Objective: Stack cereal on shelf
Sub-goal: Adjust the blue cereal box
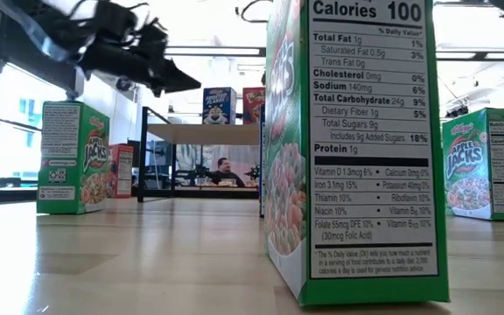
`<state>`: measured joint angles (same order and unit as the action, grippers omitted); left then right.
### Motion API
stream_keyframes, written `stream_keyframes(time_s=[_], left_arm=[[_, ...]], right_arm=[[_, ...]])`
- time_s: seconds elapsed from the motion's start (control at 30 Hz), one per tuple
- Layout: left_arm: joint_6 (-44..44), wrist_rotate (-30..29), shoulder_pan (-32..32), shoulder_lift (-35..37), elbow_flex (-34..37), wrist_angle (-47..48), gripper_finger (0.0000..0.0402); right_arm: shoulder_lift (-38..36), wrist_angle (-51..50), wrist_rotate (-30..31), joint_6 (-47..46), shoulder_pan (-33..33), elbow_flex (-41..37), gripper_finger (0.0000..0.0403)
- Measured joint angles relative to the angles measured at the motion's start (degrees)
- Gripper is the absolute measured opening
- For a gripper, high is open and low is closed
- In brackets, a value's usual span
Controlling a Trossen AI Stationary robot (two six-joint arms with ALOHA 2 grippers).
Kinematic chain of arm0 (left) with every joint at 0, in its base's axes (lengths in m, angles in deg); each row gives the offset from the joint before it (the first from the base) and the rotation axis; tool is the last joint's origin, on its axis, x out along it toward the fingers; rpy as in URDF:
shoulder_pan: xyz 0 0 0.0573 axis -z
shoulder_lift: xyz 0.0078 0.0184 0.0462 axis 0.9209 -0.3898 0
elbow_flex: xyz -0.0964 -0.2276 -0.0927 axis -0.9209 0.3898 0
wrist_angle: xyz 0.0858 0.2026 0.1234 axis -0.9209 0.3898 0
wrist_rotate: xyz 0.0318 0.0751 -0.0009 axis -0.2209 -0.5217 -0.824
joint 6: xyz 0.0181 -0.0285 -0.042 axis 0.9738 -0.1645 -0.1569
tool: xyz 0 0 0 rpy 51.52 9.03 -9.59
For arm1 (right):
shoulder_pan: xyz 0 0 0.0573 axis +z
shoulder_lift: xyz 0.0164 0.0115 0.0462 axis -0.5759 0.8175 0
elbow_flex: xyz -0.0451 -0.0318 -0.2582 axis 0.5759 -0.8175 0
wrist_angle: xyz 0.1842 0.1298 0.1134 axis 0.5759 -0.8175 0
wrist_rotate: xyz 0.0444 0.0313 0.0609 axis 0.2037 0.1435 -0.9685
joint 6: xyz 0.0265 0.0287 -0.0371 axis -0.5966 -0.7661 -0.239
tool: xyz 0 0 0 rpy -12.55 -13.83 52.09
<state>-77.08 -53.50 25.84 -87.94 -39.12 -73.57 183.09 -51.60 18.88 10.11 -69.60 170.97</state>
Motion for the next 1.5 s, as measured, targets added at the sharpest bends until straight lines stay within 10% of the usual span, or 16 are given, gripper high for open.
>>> stream_keyframes(time_s=[0.6, 1.5], left_arm=[[9.3, -22.3, 5.9, -17.0, -18.0, 9.4, 0.0], [7.7, -27.6, 5.6, -21.9, -24.3, 9.8, 0.0]], right_arm=[[-1.4, 0.2, -2.7, 0.9, 0.3, 0.0, 0.0], [-1.4, 1.3, -2.7, 2.4, 0.3, 0.0, 0.0]])
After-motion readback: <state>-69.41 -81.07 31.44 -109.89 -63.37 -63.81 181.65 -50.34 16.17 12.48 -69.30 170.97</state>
